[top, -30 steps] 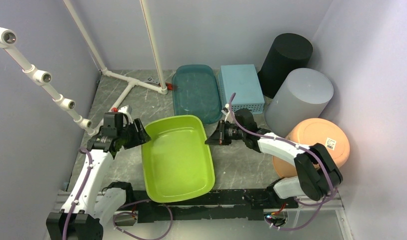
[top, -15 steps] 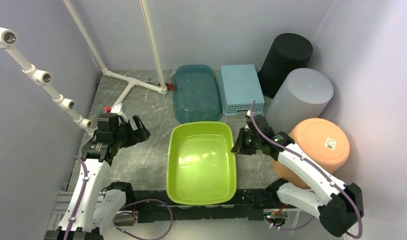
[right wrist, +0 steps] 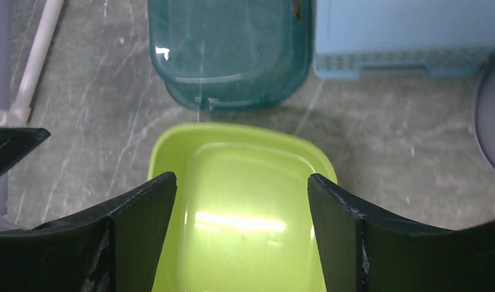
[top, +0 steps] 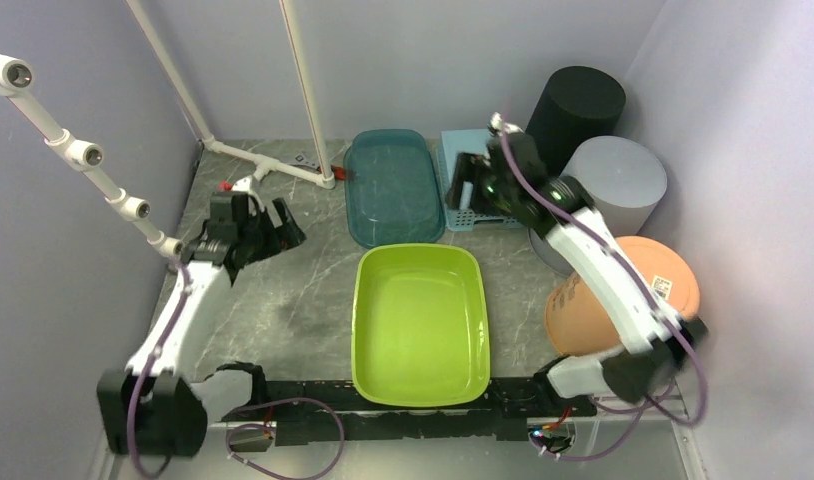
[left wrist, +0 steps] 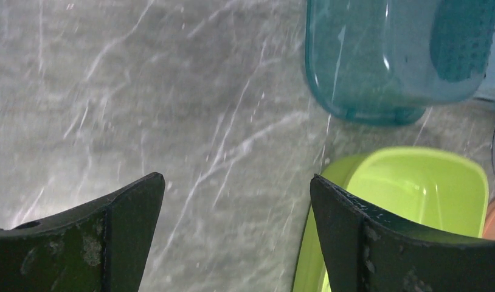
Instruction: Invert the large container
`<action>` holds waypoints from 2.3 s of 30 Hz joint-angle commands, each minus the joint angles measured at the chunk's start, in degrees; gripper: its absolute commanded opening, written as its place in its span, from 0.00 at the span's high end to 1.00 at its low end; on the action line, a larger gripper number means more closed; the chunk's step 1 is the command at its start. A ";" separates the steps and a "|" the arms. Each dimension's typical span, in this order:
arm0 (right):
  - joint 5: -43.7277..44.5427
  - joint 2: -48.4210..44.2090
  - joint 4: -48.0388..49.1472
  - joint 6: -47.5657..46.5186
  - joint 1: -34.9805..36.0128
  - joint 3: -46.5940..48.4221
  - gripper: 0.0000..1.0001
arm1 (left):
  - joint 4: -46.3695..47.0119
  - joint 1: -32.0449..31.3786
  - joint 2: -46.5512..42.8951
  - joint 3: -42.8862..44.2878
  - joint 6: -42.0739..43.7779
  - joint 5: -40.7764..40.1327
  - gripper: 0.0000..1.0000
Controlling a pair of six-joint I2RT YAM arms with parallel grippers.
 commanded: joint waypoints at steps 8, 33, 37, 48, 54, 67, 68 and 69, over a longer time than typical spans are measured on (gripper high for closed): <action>-8.44 39.40 12.36 -7.19 -0.04 31.66 0.23 | 35.93 -0.12 26.82 4.43 -11.15 4.27 0.08; -21.08 61.14 17.54 -11.41 -8.01 41.53 0.16 | 63.03 -13.88 54.19 17.56 -0.52 -8.00 0.10; -26.30 62.47 14.92 -11.87 -8.85 41.86 0.15 | 62.07 -14.26 53.92 17.02 -0.90 -5.93 0.10; -34.49 57.53 16.60 -11.28 -7.99 30.55 0.19 | 59.62 -15.60 47.59 11.55 -0.80 -0.87 0.11; -18.45 56.84 12.59 -13.78 -9.80 40.70 0.15 | 56.98 -15.64 43.14 10.94 1.52 -2.07 0.11; -28.29 60.32 15.41 -13.50 -11.23 37.97 0.17 | 57.04 -15.62 42.61 11.03 1.24 1.24 0.10; -29.50 60.28 15.28 -14.21 -10.56 37.72 0.17 | 56.95 -15.63 42.60 11.28 1.16 1.95 0.10; -30.72 60.17 14.94 -14.65 -10.01 37.49 0.17 | 56.52 -15.63 42.60 11.54 1.12 2.78 0.10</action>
